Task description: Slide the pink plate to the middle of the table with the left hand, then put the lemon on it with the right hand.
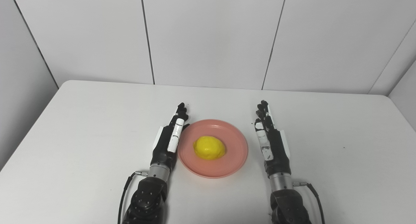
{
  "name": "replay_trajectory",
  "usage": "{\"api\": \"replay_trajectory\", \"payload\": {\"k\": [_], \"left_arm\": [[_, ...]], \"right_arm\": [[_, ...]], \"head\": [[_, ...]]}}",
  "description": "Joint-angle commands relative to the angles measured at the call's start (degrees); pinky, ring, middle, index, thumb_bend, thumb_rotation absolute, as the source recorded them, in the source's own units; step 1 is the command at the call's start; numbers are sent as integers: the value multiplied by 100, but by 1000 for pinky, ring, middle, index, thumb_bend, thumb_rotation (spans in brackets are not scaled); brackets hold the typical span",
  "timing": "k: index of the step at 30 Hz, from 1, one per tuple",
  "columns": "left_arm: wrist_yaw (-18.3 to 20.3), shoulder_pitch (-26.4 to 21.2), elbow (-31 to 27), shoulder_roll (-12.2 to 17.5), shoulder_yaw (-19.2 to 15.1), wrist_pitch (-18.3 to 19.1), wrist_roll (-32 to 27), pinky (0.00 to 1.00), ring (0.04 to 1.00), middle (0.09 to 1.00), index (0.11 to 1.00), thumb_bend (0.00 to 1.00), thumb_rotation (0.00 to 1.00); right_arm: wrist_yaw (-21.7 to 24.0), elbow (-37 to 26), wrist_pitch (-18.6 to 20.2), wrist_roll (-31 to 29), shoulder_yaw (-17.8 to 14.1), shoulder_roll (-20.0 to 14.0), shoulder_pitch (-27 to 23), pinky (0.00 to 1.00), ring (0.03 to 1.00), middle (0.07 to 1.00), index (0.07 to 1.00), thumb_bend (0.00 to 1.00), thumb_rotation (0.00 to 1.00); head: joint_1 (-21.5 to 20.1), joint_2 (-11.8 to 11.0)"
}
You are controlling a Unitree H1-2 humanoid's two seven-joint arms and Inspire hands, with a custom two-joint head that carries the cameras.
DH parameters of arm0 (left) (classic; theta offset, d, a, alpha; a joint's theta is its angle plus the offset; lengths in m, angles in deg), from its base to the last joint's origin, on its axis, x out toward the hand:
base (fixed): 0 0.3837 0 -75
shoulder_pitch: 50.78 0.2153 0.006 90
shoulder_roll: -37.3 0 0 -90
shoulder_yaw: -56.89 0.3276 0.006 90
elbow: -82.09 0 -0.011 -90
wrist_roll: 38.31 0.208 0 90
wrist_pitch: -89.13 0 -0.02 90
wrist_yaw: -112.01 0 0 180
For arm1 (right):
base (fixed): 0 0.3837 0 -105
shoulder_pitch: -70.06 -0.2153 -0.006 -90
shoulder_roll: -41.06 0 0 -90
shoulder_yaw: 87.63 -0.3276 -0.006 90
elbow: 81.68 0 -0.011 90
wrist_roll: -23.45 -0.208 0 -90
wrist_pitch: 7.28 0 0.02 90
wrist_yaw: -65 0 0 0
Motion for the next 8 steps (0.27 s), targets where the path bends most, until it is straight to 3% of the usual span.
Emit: {"api": "replay_trajectory", "payload": {"k": [1, 8], "left_arm": [[-178, -146, 4, 7, -34, -172, 117, 1000, 994, 999, 1000, 556, 1000], [-314, -161, 31, -39, -56, -213, 228, 1000, 1000, 1000, 1000, 544, 1000]], "right_arm": [[52, -24, 174, -112, -18, 108, -42, 970, 971, 971, 988, 728, 977], [197, -44, 391, -440, -65, 165, -39, 991, 978, 982, 978, 711, 925]], "head": [[3, -6], [-1, -13]]}}
